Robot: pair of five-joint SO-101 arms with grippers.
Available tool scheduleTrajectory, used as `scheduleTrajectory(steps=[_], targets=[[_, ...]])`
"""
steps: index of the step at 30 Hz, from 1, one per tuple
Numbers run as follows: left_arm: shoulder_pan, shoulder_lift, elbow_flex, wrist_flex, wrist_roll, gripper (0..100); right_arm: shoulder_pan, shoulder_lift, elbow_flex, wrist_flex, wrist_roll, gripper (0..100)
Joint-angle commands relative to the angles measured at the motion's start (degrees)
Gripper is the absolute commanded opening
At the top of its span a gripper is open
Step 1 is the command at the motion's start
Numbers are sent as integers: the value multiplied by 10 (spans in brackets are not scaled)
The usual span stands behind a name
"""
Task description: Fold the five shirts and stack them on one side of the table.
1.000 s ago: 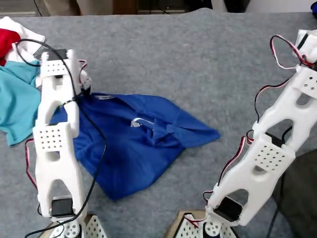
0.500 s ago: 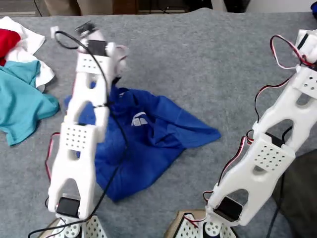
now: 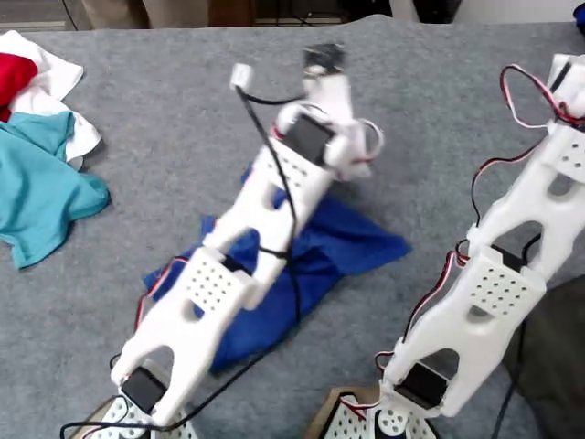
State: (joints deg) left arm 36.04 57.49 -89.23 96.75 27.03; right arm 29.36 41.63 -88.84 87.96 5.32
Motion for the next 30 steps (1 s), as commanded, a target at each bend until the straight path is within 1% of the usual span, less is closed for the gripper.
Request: scheduleTrajectory(steps=[1,4,5,7,10,12,15,17,20,24,27,30], targets=[[34,-11,-23,-18,-3,20,26,-6,-40,-1,1,182],[62,-11,-23,-18,-4,40,36,-6,-46,-1,0,182],[66,-11,-23,-14,-4,68,36,-6,-46,-1,-1,182],[66,-15,-27,0,4,157,36,-6,-46,-4,-25,183],[55,-17,-28,27,77,277,36,-6,-46,-4,-33,184],[46,-22,-36,38,105,288,35,-6,-46,-4,-34,184],[17,-29,-42,40,105,288,31,-6,-42,-4,-35,184],[-18,-43,-55,40,100,288,10,-3,-41,-2,-33,184],[-90,-68,-56,40,80,275,-44,4,-16,-1,-32,184],[-190,-101,-30,42,59,261,-160,15,45,4,-32,183],[-247,-146,47,43,25,258,-242,22,97,10,-35,183],[-290,-211,184,43,-2,257,-307,22,138,12,-36,183]])
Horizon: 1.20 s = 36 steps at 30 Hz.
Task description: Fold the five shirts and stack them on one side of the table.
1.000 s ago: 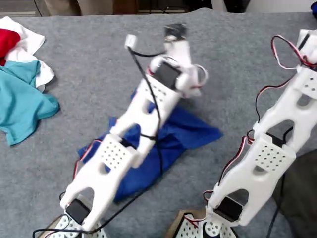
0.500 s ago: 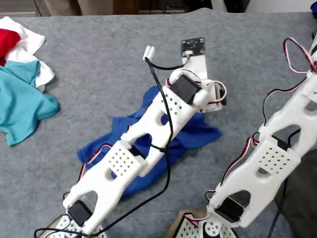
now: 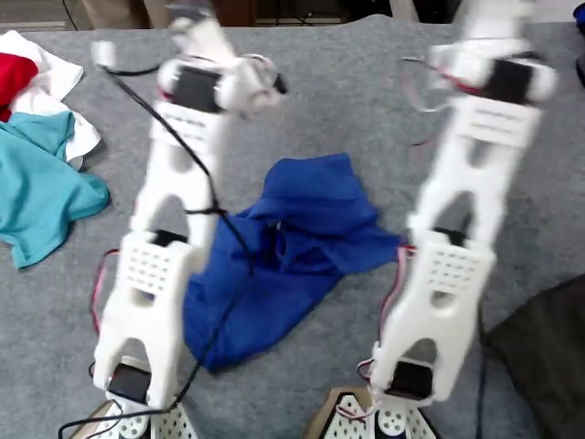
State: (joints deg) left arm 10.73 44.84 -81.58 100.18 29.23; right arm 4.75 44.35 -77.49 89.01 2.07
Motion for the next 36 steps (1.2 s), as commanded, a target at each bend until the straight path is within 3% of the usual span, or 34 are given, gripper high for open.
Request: scheduleTrajectory(steps=[1,8,13,20,33,36], targets=[[-47,-109,164,9,-29,257,-80,-6,35,7,-4,183],[-67,-267,562,7,-62,257,-173,27,72,18,-61,184],[-98,-347,721,6,-84,258,-184,84,70,39,-110,186],[-147,-404,783,5,-96,260,-157,107,70,91,-133,345],[-144,-311,779,-150,-3,261,-142,172,70,52,-132,343],[-129,-284,779,-167,10,261,-142,179,65,45,-132,283]])
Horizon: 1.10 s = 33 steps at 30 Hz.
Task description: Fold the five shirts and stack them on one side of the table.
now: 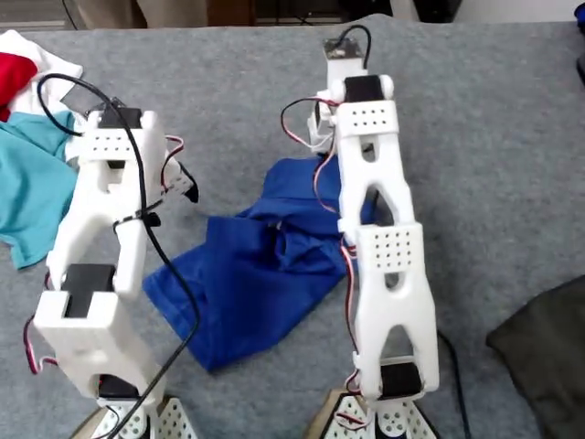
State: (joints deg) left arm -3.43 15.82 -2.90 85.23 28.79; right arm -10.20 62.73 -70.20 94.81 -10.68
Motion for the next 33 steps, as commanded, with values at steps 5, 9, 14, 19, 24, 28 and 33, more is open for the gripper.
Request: scheduleTrajectory(steps=[5,9,14,19,24,28,33], targets=[[76,31,-34,-18,33,260,9,-2,-22,-13,-5,127],[105,49,-84,-18,55,260,10,-1,-22,-13,-6,83],[112,77,-125,-16,55,259,12,-5,-23,-13,-5,27],[117,100,-121,-14,55,257,34,-2,-58,-12,-9,19],[118,111,-127,14,55,257,56,-2,-77,-13,-9,18],[119,109,-147,50,55,257,55,-2,-75,-13,-9,18],[119,112,-190,81,50,138,55,-2,-75,-13,-9,18]])
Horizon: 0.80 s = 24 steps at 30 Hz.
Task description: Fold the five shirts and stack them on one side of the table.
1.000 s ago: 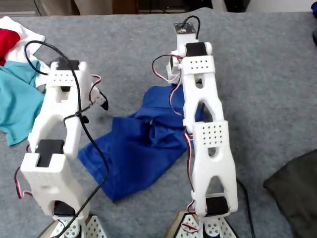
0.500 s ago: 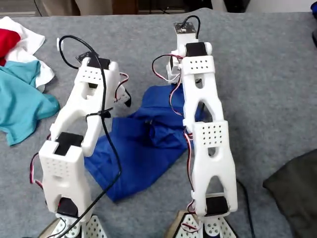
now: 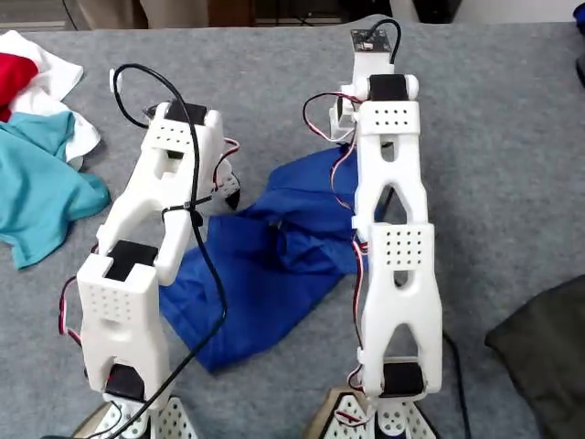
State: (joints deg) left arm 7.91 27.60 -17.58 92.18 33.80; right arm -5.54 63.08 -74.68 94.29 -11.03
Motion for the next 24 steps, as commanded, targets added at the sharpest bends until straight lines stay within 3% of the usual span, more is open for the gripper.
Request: scheduleTrajectory(steps=[1,7,11,15,24], targets=[[7,-5,-47,10,-6,122,8,-6,-31,-8,-5,18],[47,-3,-49,7,-16,83,10,-6,-32,-12,-5,18],[57,-3,-47,7,-12,153,11,-6,-32,-12,-5,18],[51,-3,-47,11,-12,220,11,-6,-33,-12,-5,18],[4,-3,-43,12,-17,224,11,-5,-34,-13,-5,18]])
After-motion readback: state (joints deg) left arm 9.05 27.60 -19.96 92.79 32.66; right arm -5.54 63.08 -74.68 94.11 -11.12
